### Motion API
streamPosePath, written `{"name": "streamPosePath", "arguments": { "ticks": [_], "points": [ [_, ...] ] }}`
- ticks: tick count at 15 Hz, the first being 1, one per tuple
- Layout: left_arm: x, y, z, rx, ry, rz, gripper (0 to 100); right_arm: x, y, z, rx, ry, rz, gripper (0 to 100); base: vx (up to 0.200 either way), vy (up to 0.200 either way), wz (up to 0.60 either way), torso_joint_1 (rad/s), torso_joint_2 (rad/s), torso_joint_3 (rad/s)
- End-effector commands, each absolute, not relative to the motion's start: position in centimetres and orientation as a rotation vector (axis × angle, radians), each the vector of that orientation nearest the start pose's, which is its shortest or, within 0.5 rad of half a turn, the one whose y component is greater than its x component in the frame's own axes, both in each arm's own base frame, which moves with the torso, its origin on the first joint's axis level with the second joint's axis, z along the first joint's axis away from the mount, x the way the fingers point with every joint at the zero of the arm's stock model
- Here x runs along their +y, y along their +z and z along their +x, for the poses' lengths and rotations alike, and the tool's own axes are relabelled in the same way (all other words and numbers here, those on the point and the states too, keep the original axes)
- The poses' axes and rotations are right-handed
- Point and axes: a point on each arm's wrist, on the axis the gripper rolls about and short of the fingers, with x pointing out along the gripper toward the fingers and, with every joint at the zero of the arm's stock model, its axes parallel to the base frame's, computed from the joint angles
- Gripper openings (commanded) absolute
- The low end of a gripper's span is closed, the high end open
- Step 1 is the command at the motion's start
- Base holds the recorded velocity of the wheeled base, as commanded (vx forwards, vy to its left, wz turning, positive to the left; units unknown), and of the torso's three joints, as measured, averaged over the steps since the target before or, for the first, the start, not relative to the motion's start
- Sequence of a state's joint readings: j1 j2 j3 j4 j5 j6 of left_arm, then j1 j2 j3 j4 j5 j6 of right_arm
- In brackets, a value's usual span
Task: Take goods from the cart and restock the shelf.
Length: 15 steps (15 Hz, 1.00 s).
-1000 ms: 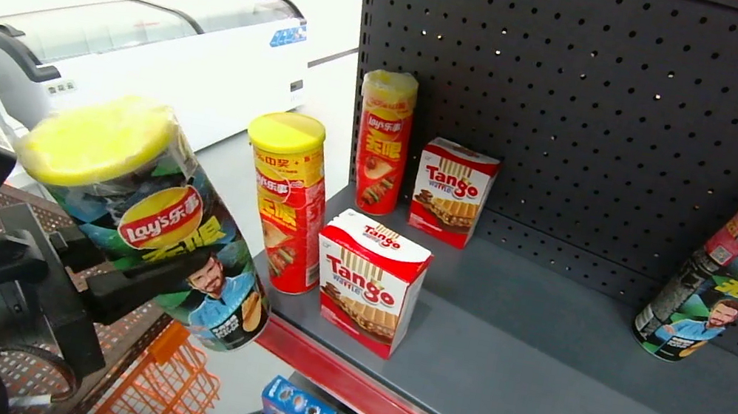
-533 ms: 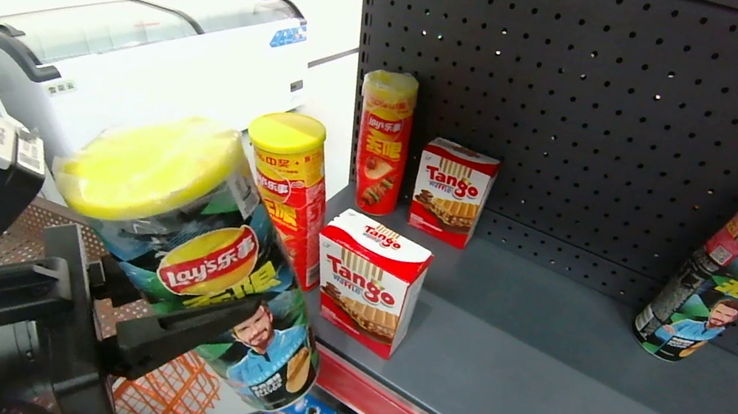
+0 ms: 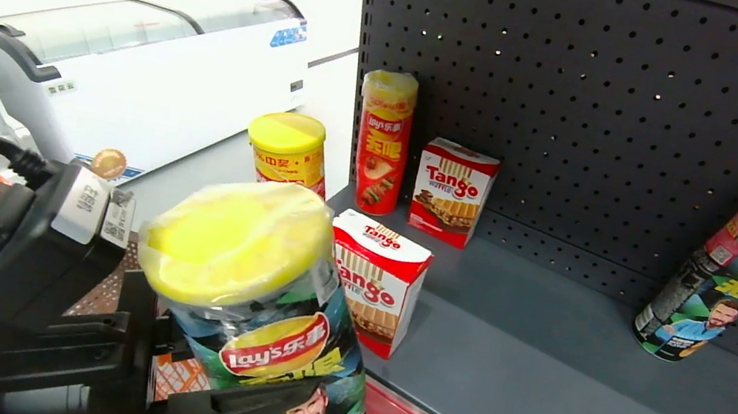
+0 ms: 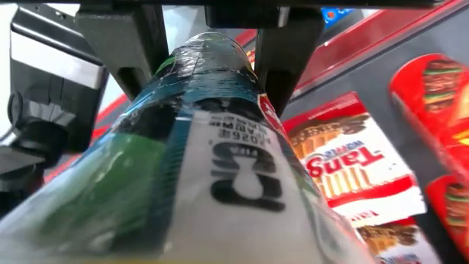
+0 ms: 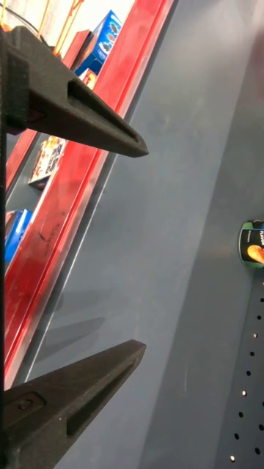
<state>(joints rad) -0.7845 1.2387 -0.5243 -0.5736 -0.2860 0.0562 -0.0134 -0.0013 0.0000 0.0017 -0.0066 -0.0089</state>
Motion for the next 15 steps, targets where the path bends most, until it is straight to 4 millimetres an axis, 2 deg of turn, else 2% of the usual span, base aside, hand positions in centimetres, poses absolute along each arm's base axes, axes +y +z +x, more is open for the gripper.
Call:
{"name": "streamPosePath", "arguments": {
  "ticks": [1,3,13,15],
  "points": [
    [-13.87,20.67,12.96,0.139,-1.079,0.095,0,0.02,7.53,-2.28,0.002,-0.020,-0.009,100,0.000,0.000,0.00,0.000,0.00,0.000],
    [-14.02,20.59,13.11,0.142,-1.079,0.096,0,0.01,7.53,-2.28,0.002,-0.021,-0.009,100,0.000,0.000,0.00,0.000,0.00,0.000],
    [-13.95,20.68,13.01,0.135,-1.111,0.091,0,0.02,7.53,-2.28,0.002,-0.020,-0.009,100,0.000,0.000,-0.60,0.006,0.00,0.001],
    [-13.85,20.51,13.04,0.141,-1.107,0.092,0,0.02,7.53,-2.28,0.002,-0.018,-0.009,100,0.000,0.000,0.00,0.000,0.00,0.000]
  ]
}}
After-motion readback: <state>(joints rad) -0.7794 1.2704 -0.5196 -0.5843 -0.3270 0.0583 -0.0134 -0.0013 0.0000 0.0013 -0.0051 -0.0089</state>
